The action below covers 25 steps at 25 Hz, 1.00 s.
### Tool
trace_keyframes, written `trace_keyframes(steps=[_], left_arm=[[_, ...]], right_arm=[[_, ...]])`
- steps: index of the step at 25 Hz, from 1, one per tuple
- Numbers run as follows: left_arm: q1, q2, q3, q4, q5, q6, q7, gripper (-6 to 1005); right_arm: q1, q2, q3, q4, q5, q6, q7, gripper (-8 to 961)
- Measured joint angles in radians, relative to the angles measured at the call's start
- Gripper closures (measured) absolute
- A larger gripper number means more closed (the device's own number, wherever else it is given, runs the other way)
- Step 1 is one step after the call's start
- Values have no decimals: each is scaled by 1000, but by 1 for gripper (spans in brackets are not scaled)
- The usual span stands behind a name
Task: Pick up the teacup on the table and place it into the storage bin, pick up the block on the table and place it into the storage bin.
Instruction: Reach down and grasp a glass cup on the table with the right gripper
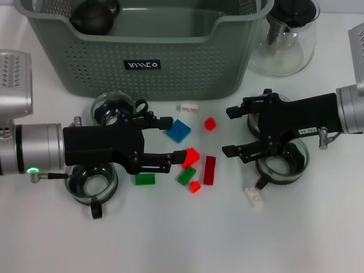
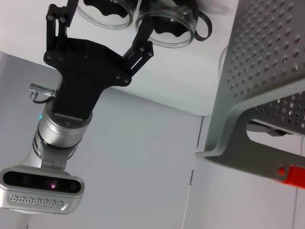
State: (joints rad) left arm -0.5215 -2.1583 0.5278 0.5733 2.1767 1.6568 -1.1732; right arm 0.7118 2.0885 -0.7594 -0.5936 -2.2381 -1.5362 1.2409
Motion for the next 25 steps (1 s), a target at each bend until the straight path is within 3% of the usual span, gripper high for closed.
trace_keyframes(steps=[14,25], left_arm=[[0,4,0,-9,0,2,0,172],[6,7,0,-5,23,24,-3,173]], right_arm=[[-4,-5,11,-25,2,-33,6,51],[-65,-18,22,-278,0,-243,151,50]])
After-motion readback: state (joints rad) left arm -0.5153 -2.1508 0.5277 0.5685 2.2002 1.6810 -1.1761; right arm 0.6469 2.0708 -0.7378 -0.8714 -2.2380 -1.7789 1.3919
